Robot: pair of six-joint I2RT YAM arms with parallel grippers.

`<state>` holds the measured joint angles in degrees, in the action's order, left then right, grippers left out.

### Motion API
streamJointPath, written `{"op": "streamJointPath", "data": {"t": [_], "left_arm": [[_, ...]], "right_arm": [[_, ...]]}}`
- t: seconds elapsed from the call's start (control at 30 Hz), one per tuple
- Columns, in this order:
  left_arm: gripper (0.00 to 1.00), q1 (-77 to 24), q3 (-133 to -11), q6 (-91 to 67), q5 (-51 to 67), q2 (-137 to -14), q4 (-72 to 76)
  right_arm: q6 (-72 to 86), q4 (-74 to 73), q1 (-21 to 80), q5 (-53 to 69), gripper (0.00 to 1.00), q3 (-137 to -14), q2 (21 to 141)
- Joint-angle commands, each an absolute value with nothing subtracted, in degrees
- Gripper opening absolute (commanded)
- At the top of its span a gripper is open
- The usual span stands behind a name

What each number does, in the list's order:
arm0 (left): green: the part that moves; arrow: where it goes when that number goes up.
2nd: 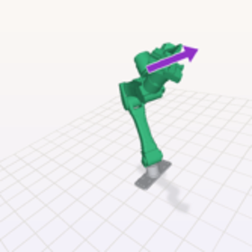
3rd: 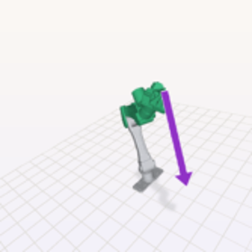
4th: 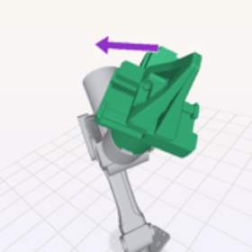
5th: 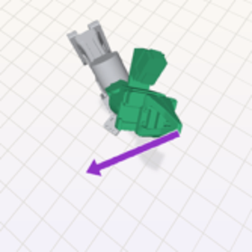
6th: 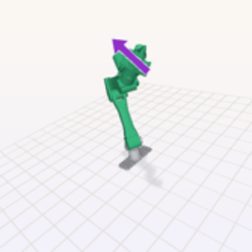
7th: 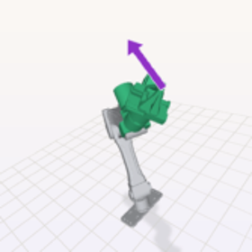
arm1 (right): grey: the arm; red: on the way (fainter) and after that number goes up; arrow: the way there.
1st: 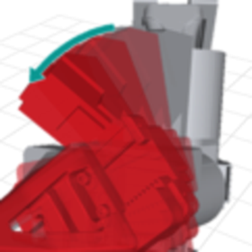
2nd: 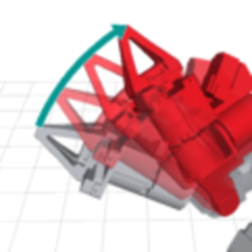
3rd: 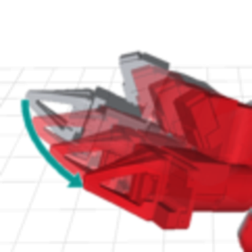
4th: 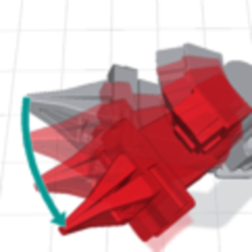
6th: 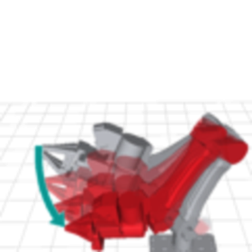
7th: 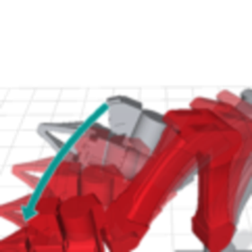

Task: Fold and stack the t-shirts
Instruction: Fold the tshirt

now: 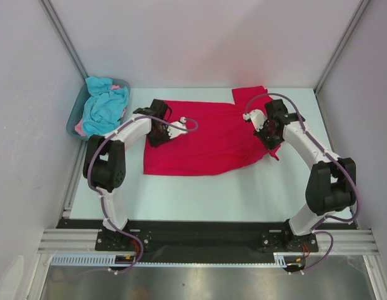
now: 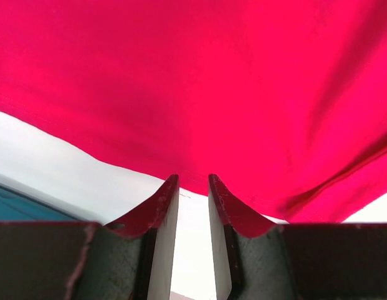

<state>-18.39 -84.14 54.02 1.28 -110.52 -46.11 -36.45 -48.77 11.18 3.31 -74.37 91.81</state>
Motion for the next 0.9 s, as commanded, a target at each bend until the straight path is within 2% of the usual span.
{"op": "streamJointPath", "data": {"t": [0.0,0.17,0.43,0.47,0.5,0.57,0.7,0.87], "left_arm": [[0.31,-18.98,-86.22,53.09,1.76,-110.39,-46.58],[0.31,-18.98,-85.78,52.30,2.28,-110.30,-46.58],[0.31,-19.07,-85.78,51.86,2.46,-110.48,-46.76],[0.31,-19.07,-85.87,51.77,2.46,-110.57,-46.76],[0.31,-19.07,-86.04,51.77,2.37,-110.48,-46.76],[0.31,-19.16,-86.13,51.59,2.37,-110.39,-46.85],[0.31,-19.16,-85.43,51.50,2.11,-109.69,-46.93],[0.31,-19.16,-82.98,52.29,2.20,-107.41,-47.02]], "right_arm": [[-34.28,-40.18,12.21,-3.77,0.00,-74.44,93.16],[-32.17,-34.82,12.92,-5.53,0.00,-77.43,94.39],[-33.57,-22.00,17.84,-18.97,0.02,-76.03,100.01],[-34.27,-21.28,18.28,-20.99,0.14,-75.94,100.89],[-34.45,-20.75,18.72,-22.48,0.36,-75.94,102.20],[-34.72,-17.78,19.86,-27.57,0.50,-75.59,105.37],[-35.16,-12.84,20.22,-32.34,0.61,-74.18,106.44],[-35.25,-12.74,18.90,-32.26,0.62,-72.87,103.72]]}}
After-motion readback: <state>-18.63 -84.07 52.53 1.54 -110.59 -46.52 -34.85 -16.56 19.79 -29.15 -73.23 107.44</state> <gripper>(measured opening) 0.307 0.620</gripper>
